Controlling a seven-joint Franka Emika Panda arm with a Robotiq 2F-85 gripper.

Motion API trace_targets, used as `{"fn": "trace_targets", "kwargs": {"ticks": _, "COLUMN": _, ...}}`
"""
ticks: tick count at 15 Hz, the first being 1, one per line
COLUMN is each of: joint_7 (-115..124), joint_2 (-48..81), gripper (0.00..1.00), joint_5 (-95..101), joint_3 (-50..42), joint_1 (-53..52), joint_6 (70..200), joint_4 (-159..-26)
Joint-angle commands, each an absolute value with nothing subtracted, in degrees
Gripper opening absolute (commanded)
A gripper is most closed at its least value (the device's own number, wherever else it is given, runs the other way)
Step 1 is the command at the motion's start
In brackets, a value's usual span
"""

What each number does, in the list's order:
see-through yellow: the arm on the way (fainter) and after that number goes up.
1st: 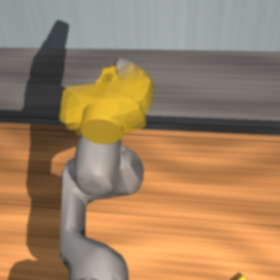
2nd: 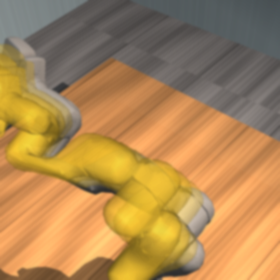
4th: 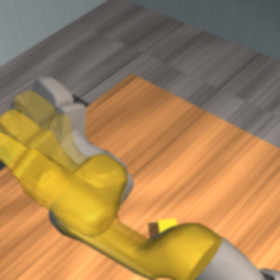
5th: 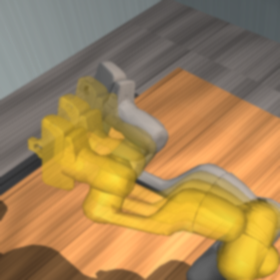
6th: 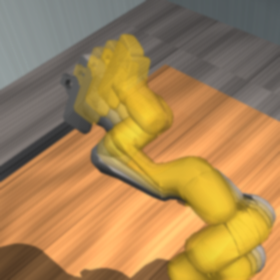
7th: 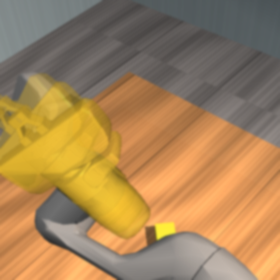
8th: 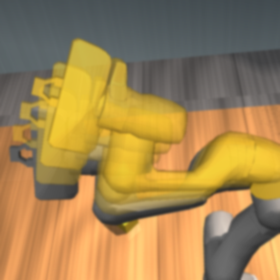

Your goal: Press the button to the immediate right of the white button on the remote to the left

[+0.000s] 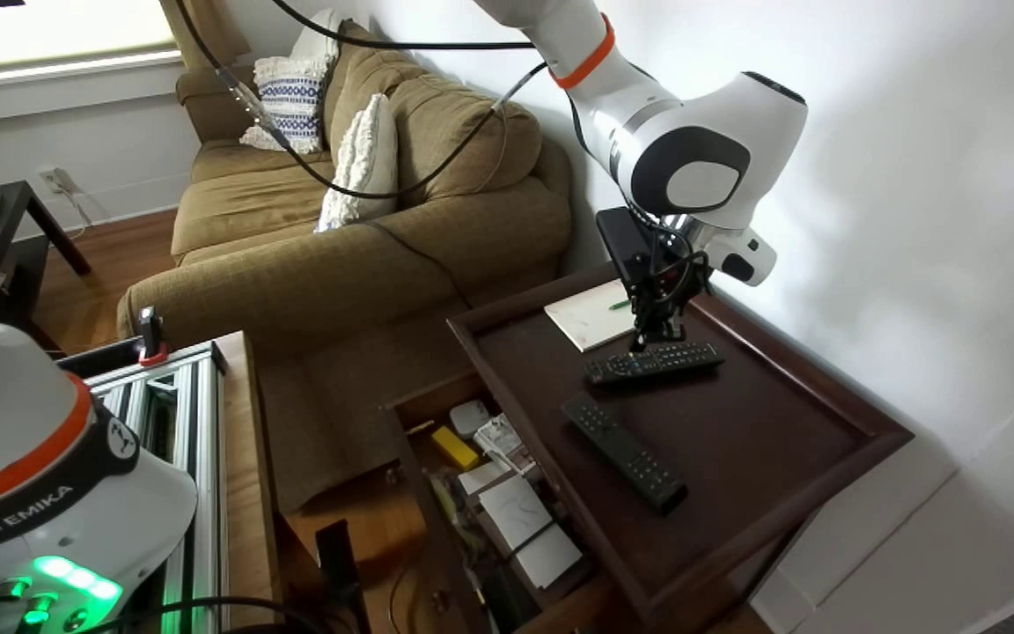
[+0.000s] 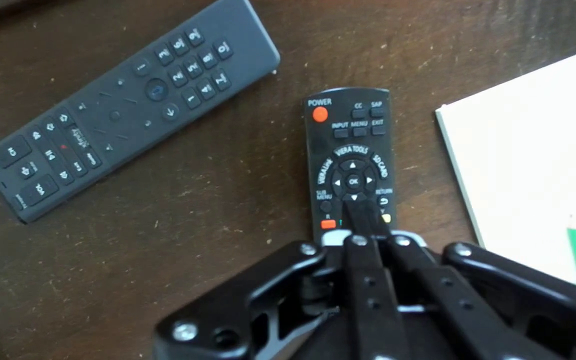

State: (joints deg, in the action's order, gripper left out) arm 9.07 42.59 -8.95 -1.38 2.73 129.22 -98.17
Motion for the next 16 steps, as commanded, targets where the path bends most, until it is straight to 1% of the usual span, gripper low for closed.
{"fn": "trace_targets", "kwargs": {"ticks": 1, "joint_7": 10.4, "joint_2": 45.1, "gripper": 0.0, "joint_5": -10.7, "joint_3": -1.0, "joint_1": 3.3, "joint_6": 127.8, "joint_4": -95.4}}
{"fn": "trace_targets", "kwargs": {"ticks": 16, "joint_7": 12.1, "joint_2": 49.4, "gripper": 0.0, "joint_5": -13.8, "joint_3": -0.6, "joint_1": 4.1, "joint_6": 125.1, "joint_4": -90.7}}
